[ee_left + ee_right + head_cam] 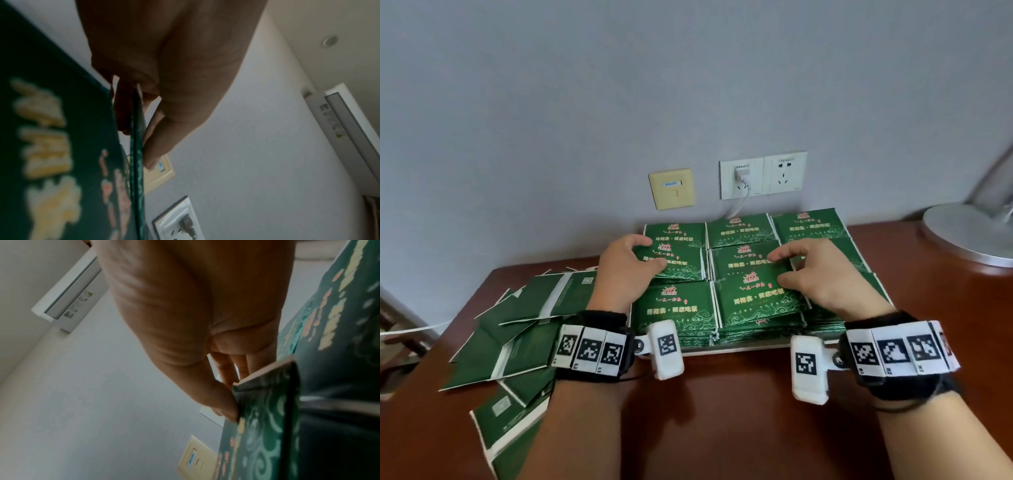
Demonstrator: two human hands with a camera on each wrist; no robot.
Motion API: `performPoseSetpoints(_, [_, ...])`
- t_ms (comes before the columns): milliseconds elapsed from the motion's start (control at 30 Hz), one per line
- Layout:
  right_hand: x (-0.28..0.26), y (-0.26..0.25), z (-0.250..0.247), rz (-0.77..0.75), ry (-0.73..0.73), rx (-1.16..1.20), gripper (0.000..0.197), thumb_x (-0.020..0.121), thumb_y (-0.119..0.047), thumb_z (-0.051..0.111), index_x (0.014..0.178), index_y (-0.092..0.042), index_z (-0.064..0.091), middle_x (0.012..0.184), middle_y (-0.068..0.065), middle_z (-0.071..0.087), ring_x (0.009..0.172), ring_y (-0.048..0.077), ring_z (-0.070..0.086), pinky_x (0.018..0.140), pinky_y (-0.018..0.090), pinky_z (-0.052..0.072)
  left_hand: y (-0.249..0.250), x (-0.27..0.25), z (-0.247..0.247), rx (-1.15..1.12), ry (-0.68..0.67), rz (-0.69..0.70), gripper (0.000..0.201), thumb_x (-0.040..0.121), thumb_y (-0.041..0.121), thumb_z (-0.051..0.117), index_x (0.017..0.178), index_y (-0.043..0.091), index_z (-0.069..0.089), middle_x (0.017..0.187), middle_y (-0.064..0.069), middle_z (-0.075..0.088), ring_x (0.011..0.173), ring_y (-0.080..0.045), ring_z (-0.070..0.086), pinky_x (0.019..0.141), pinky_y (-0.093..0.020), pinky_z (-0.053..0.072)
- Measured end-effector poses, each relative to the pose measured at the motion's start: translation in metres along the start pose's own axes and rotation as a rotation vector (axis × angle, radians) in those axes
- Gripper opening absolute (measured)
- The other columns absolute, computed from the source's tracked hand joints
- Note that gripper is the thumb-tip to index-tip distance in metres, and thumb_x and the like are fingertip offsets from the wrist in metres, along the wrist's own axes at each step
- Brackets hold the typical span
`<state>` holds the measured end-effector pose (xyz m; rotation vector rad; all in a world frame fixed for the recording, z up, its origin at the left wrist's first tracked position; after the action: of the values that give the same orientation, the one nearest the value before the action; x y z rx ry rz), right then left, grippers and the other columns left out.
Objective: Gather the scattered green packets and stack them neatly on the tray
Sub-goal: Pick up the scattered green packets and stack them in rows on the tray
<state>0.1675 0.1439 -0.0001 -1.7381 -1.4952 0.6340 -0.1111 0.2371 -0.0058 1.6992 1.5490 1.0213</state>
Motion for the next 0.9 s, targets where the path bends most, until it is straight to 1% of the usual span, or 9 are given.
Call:
performPoseSetpoints(67, [-0.001,-0.003,0.003,-0.022,-0.002,-0.074,0.035,0.075,0.002,0.072,0.103,-0.019,0.072,0.072,-0.021,0.053,0.063,-0.007,0.046,0.059,0.006,0.034,-0.002,0.003,0.001,0.040,-0.049,-0.018,0.047,0.079,0.017,0.081,0.122,0.021,0.061,0.112,0.004,0.063,0.089,-0.015,0.067,0.082,-0.036,0.058])
performPoseSetpoints(133, [-0.002,-0.006,0.005,-0.041,0.004,-0.135,0.033,0.076,0.001,0.072,0.103,-0.018,0.073,0.068,-0.021,0.049,0.061,-0.006,0.044,0.053,0.004,0.036,-0.005,0.006,0.003,0.112,-0.090,-0.018,0.051,0.078,0.023,0.082,0.124,0.023,0.059,0.119,0.001,0.063,0.094,-0.019,0.067,0.088,-0.041,0.056])
performPoseSetpoints(200, [-0.002,-0.007,0.005,-0.052,0.010,-0.192,0.032,0.075,-0.002,0.073,0.103,-0.019,0.073,0.071,-0.020,0.050,0.064,-0.005,0.045,0.055,0.002,0.036,-0.005,0.005,0.003,0.176,-0.125,-0.014,0.051,0.075,0.031,0.083,0.120,0.028,0.059,0.122,0.001,0.061,0.097,-0.020,0.066,0.090,-0.042,0.055])
performPoseSetpoints(300, [-0.002,-0.005,0.006,-0.051,0.000,-0.248,0.032,0.076,-0.005,0.072,0.102,-0.022,0.074,0.084,-0.015,0.059,0.071,-0.006,0.048,0.055,0.003,0.034,-0.006,0.002,0.002,0.231,-0.146,0.014,0.047,0.069,0.044,0.081,0.111,0.038,0.061,0.118,0.004,0.062,0.098,-0.020,0.064,0.091,-0.043,0.054])
performPoseSetpoints(400, [-0.001,-0.003,0.007,-0.059,0.016,-0.278,0.030,0.076,-0.007,0.071,0.099,-0.025,0.073,0.082,-0.016,0.050,0.073,0.001,0.048,0.058,0.008,0.031,-0.003,-0.002,-0.001,0.299,-0.152,0.062,0.036,0.077,0.039,0.078,0.110,0.036,0.065,0.125,0.003,0.058,0.111,-0.020,0.056,0.098,-0.042,0.047])
performPoseSetpoints(500, [-0.003,-0.005,0.007,-0.109,0.048,-0.294,0.025,0.075,-0.014,0.075,0.095,-0.028,0.072,0.085,-0.011,0.046,0.086,0.016,0.049,0.072,0.024,0.035,0.000,-0.006,-0.002,0.337,-0.201,0.097,0.028,0.080,0.039,0.076,0.107,0.039,0.067,0.133,0.001,0.054,0.124,-0.023,0.049,0.105,-0.042,0.041])
performPoseSetpoints(700, [-0.005,-0.010,0.019,-0.146,-0.047,-0.297,0.020,0.074,-0.019,0.079,0.092,-0.028,0.076,0.096,-0.002,0.055,0.095,0.018,0.054,0.086,0.033,0.046,0.000,-0.009,0.002,0.470,-0.258,0.066,0.028,0.082,0.045,0.072,0.109,0.045,0.066,0.138,0.000,0.045,0.133,-0.027,0.038,0.110,-0.048,0.034])
performPoseSetpoints(833, [-0.004,-0.010,0.022,-0.145,-0.072,-0.316,0.020,0.075,-0.016,0.078,0.092,-0.026,0.077,0.096,-0.003,0.055,0.094,0.018,0.056,0.086,0.030,0.047,0.002,-0.012,0.002,0.491,-0.256,0.068,0.033,0.085,0.045,0.070,0.117,0.043,0.065,0.140,0.000,0.043,0.135,-0.028,0.033,0.109,-0.045,0.031])
performPoseSetpoints(900, [-0.004,-0.010,0.022,-0.147,-0.055,-0.295,0.018,0.076,-0.017,0.077,0.091,-0.027,0.077,0.096,-0.004,0.056,0.095,0.018,0.055,0.087,0.032,0.048,0.004,-0.014,0.000,0.464,-0.238,0.076,0.033,0.085,0.044,0.069,0.118,0.043,0.065,0.139,0.001,0.043,0.134,-0.026,0.033,0.108,-0.044,0.031])
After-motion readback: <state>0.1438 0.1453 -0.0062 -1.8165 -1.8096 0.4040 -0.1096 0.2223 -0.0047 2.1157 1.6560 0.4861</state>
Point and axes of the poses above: each hand's wrist, its own x-axis towards the middle knuckle, its own z-axis out of the palm, y = z × x, the point moved 4 cm from there along x, towards the middle knuckle
